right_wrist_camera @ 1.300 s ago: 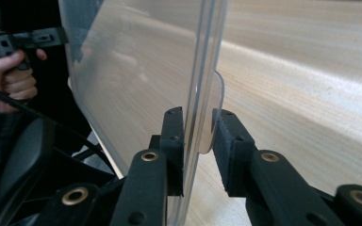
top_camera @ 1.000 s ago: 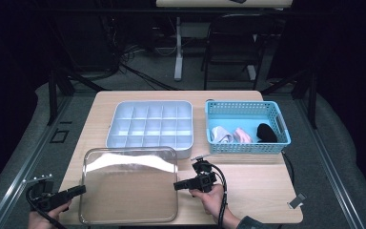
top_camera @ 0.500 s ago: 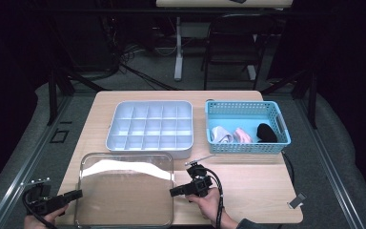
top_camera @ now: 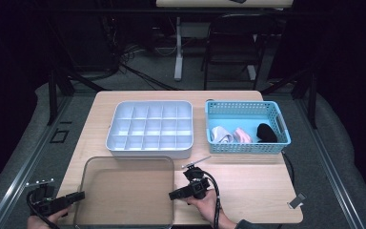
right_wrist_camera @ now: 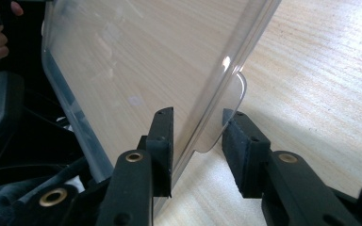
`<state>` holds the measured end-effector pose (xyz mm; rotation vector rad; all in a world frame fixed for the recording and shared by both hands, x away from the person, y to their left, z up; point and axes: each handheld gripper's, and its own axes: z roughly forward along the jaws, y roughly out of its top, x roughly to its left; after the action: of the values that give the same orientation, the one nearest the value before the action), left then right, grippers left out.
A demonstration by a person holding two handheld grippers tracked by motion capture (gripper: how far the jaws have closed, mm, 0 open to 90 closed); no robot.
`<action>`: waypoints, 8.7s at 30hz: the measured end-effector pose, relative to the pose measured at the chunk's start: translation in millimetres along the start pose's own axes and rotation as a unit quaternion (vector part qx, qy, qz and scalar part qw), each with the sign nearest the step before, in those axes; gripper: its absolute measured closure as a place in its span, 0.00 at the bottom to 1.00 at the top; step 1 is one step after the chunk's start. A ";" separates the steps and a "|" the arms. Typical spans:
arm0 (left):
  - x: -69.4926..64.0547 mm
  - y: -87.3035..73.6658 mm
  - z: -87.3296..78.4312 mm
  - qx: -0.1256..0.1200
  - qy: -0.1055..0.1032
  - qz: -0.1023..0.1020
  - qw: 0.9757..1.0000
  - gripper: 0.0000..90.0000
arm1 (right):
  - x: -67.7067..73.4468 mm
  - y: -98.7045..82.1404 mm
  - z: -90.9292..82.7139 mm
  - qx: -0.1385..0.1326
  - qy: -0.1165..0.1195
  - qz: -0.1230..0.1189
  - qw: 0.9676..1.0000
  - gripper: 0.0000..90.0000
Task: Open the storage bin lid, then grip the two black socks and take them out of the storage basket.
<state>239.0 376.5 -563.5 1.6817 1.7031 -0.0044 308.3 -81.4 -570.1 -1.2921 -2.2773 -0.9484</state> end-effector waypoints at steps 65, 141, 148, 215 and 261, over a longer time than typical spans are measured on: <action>-145.3 37.7 50.1 -0.108 0.078 0.302 0.944 0.00 | -71.4 -19.0 -201.8 -0.118 -0.245 -0.121 0.955 0.01; -151.2 33.1 70.2 -0.065 0.062 0.326 0.941 0.00 | -225.0 83.8 -224.5 0.031 -0.387 0.101 0.916 0.49; -151.9 32.1 68.5 -0.066 0.062 0.327 0.941 0.00 | -221.6 85.2 -228.8 0.042 -0.389 0.101 0.915 0.68; -163.1 31.5 75.2 -0.058 0.037 0.349 0.935 0.00 | -104.9 87.8 -307.7 -0.078 -0.316 -0.001 0.945 0.71; -257.9 40.9 98.2 -0.033 -0.053 0.435 0.898 0.00 | -59.8 9.7 -137.7 0.028 -0.198 -0.031 0.979 0.65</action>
<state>290.2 112.1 -490.6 2.1993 0.7412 0.3688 344.8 -211.5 -503.8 -1.5041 -2.6321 -0.6865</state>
